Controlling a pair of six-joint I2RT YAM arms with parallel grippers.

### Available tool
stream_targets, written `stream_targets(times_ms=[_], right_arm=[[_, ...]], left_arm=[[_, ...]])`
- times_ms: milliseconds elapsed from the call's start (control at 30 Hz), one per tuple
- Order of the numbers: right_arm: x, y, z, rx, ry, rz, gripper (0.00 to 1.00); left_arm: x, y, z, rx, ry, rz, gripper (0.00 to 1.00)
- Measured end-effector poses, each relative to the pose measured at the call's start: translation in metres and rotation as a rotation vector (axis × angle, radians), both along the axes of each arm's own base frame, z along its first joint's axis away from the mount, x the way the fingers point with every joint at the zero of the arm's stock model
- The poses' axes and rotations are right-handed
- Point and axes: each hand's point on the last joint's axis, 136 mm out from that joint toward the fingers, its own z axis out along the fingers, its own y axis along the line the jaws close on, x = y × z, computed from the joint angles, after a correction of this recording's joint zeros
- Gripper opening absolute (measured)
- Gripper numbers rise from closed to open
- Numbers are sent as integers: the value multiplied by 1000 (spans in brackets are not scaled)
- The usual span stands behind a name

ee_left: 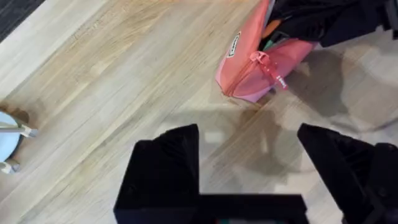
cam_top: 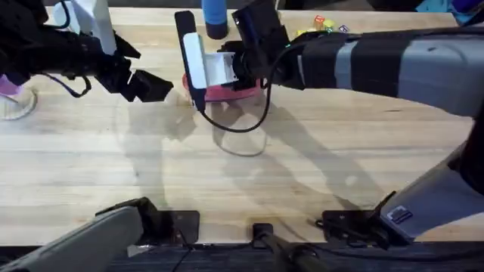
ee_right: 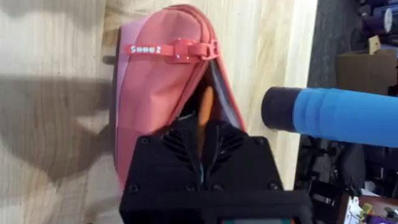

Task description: Unzip the bag, pick up the pens from the table one at a time and place them inside, then zip the bag closed.

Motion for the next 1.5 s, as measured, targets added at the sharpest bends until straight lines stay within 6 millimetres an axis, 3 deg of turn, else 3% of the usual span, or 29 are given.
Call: stream_targets(times_ms=[233, 367, 433, 600, 633, 1067, 1333, 1500], right_arm=[[2, 1, -10, -6, 12, -2, 31], [2, 2, -11, -2, 15, -2, 112], [2, 2, -10, 0, 15, -3, 234], [2, 3, -9, 4, 14, -3, 925], [4, 3, -7, 8, 9, -4, 977], [5, 0, 0, 55, 54, -74, 997], [0, -3, 80, 289, 75, -209, 997], [-9, -10, 94, 372, 166, -301, 997]], left_arm=[[0, 0, 0, -1, 0, -1, 994], [0, 0, 0, -3, -1, -1, 994], [0, 0, 0, -3, -1, -1, 994], [0, 0, 0, -3, -1, -1, 994], [0, 0, 0, -3, -1, -1, 994], [0, -1, 0, -3, -1, -2, 993], [0, -1, 0, -4, 2, -2, 993], [-1, -1, 0, -4, 2, -2, 993]])
